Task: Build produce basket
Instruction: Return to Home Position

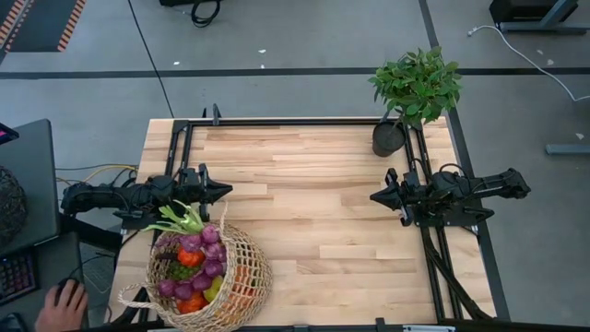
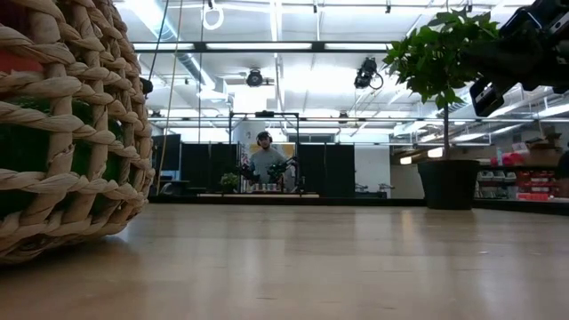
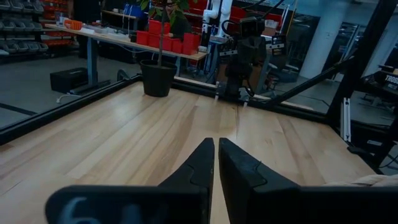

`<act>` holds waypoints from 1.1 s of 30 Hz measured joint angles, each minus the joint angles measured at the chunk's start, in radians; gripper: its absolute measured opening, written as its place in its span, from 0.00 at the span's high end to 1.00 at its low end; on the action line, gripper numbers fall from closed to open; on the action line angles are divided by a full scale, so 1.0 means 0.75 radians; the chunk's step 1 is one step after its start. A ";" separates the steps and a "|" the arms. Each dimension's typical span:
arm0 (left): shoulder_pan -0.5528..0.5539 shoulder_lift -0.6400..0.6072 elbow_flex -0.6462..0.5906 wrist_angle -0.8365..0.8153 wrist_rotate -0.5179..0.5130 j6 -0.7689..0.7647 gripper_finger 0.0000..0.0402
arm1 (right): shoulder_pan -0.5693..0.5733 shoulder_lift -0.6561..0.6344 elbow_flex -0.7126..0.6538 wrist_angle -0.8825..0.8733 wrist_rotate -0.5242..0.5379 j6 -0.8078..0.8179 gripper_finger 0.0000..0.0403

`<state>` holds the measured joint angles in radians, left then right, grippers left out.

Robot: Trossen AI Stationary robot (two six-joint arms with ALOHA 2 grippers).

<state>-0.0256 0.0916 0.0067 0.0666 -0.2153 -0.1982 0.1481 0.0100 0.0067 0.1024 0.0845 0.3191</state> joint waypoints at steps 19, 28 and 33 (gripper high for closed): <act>0.000 0.000 0.000 0.000 0.000 0.000 0.93 | 0.000 0.000 0.000 0.000 0.000 0.000 0.96; 0.000 0.000 0.000 0.000 0.000 0.000 0.91 | 0.000 0.000 0.000 0.000 0.000 0.000 0.96; 0.000 0.000 0.000 0.000 0.000 0.000 0.90 | 0.000 0.000 0.000 0.000 0.000 0.000 0.96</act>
